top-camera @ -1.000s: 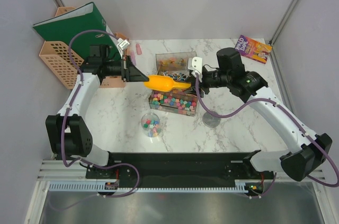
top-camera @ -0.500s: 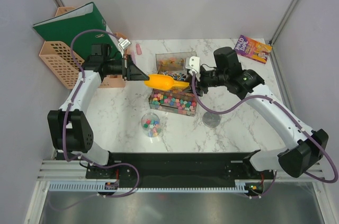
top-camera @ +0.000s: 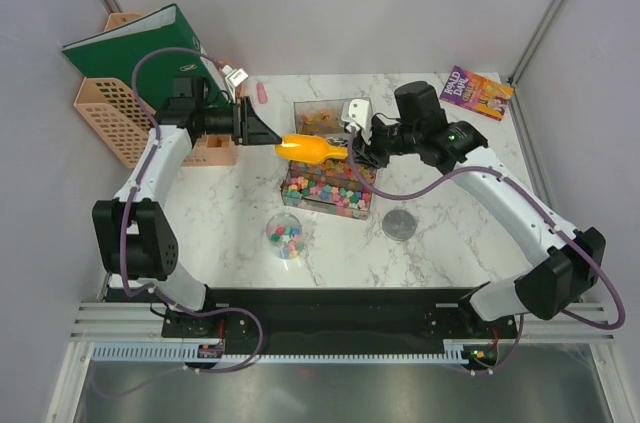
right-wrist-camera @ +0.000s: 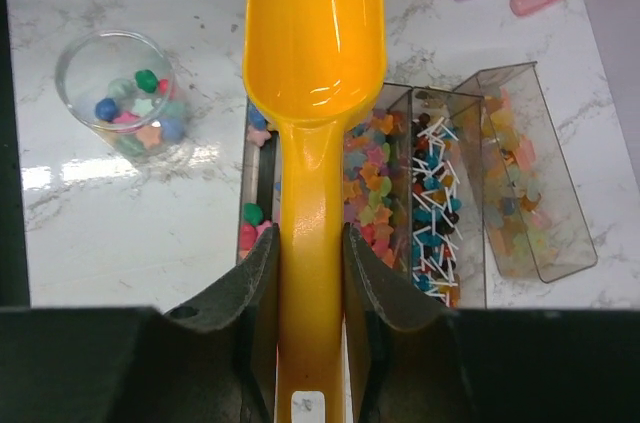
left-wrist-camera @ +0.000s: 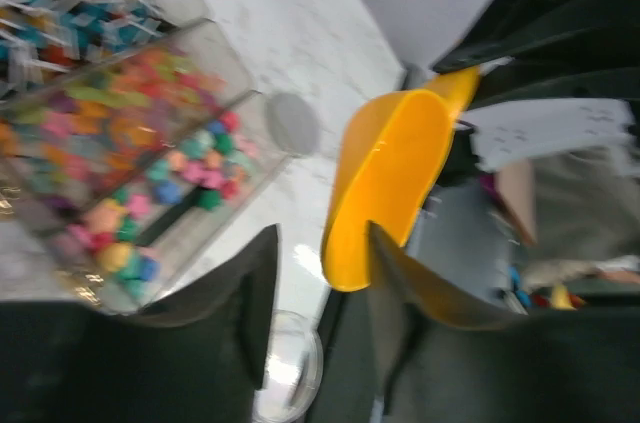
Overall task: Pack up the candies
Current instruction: Scoop the fake candies from the storage box.
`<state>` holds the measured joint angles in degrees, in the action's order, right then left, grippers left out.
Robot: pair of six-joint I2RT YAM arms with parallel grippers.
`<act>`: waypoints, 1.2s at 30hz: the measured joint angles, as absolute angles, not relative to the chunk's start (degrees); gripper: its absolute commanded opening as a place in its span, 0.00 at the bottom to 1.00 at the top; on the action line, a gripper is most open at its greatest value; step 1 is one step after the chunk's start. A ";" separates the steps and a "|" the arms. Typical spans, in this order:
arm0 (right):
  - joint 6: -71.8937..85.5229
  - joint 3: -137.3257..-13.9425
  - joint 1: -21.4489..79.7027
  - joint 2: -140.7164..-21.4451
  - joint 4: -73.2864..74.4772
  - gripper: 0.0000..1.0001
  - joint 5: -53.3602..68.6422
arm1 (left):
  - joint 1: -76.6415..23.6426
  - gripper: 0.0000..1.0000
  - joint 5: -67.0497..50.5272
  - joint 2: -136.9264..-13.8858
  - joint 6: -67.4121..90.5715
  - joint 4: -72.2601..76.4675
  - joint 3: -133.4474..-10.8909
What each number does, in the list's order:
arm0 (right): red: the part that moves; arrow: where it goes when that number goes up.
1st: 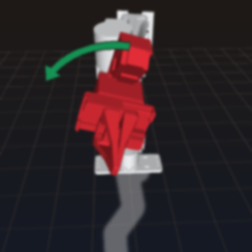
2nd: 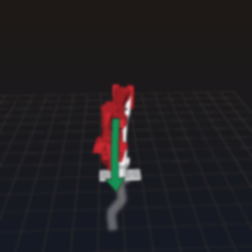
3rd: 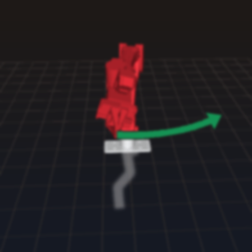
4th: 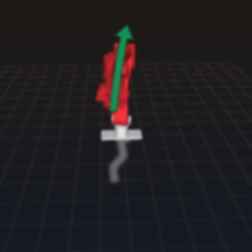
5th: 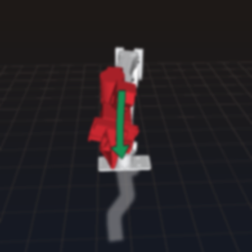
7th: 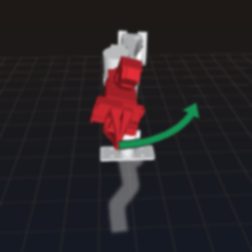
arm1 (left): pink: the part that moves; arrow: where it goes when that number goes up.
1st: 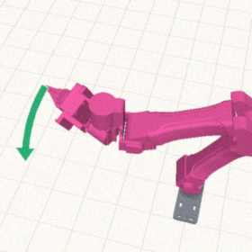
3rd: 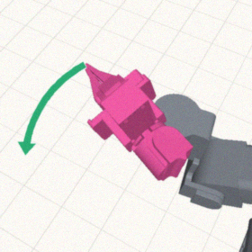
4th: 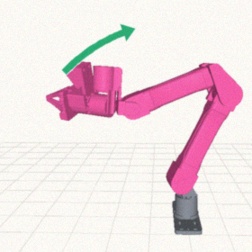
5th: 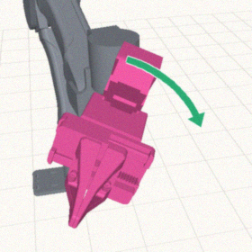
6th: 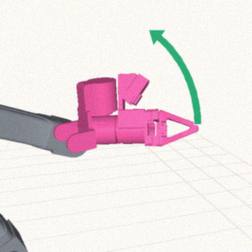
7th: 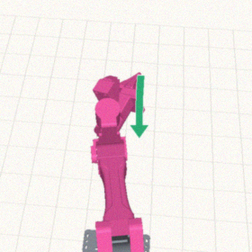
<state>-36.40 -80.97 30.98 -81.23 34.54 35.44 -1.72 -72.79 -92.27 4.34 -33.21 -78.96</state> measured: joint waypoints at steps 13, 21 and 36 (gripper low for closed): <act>-54.41 -128.95 23.83 -114.74 64.62 0.00 18.11 | -2.02 0.13 -39.99 -108.84 -8.12 -34.72 -94.83; -60.88 -123.28 24.16 -117.14 74.04 0.00 6.02 | -6.28 0.02 -33.95 -117.97 -12.21 -33.10 -95.13; -56.75 -114.41 24.58 -110.19 77.01 0.00 3.90 | -9.98 0.02 -30.26 -119.33 -16.12 -31.16 -90.13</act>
<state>-56.75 -114.41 24.58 -110.19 77.01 3.90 -9.98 -30.26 -119.33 -16.12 -31.16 -90.13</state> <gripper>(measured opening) 0.324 0.028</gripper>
